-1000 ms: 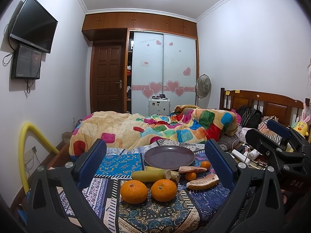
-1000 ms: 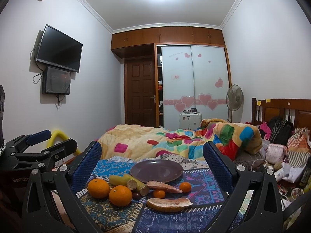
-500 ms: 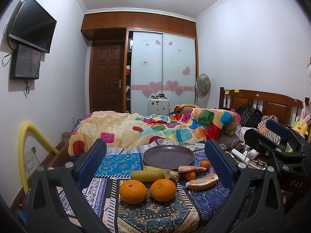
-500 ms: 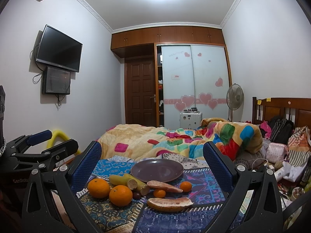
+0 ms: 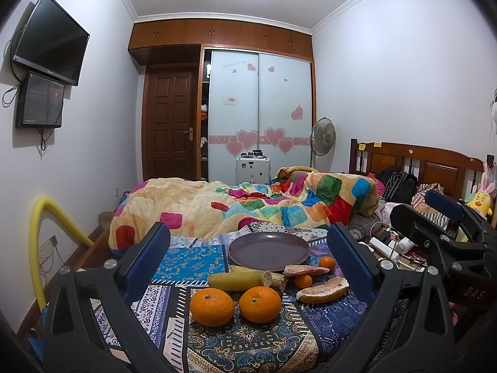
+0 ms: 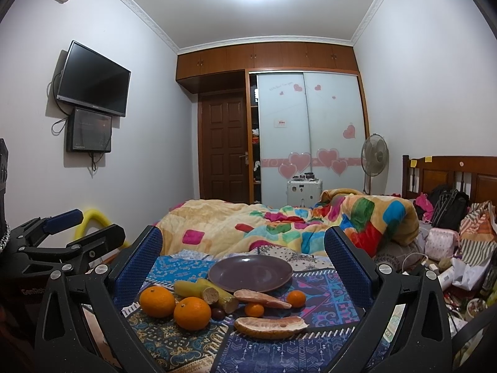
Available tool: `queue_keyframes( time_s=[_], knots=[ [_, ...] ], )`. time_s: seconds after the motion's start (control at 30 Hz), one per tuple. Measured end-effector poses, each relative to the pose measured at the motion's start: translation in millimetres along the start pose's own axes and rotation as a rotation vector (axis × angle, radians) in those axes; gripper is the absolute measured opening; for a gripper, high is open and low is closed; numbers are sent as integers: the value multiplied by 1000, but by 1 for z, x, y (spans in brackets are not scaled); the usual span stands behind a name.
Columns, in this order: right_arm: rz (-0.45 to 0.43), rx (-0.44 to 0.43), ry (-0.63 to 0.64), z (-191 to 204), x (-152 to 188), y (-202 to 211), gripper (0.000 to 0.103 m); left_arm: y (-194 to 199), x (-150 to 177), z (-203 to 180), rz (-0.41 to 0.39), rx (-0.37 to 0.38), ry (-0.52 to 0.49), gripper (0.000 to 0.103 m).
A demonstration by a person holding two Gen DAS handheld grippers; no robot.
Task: Organize fruits
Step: 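Move left gripper toward a large orange while right gripper approaches a peeled pomelo slice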
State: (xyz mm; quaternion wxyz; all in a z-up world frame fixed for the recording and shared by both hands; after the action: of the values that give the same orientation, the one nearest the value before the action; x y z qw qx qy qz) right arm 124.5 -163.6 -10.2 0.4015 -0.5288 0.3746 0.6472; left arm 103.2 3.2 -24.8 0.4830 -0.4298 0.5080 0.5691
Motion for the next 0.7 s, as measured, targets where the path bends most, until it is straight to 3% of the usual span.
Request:
queue_keyframes(
  time_s=[0.2, 0.4, 0.7],
  knots=[
    [10, 18, -1, 0, 6, -7, 103, -7, 6, 1, 21, 5, -7, 102],
    [56, 54, 13, -9, 17, -15, 103, -25, 24, 12, 94, 7, 4, 102],
    [220, 72, 100, -26, 61, -41, 103, -58, 71, 33, 256, 14, 9, 102]
  ],
)
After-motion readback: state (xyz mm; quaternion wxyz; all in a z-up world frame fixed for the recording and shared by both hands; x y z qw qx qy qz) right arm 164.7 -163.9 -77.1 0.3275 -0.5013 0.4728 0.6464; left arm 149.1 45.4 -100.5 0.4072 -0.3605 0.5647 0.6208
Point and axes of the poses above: each gripper's, at about its wrist camera, not at the fingertips, and y roughly against the way its jaws point, z to its left, x to its underside, the point moved 9 cm from there along -y, roughly the way its jaws point, and after that the axes turned 8 degrees about -y, right-handed, at the moved point
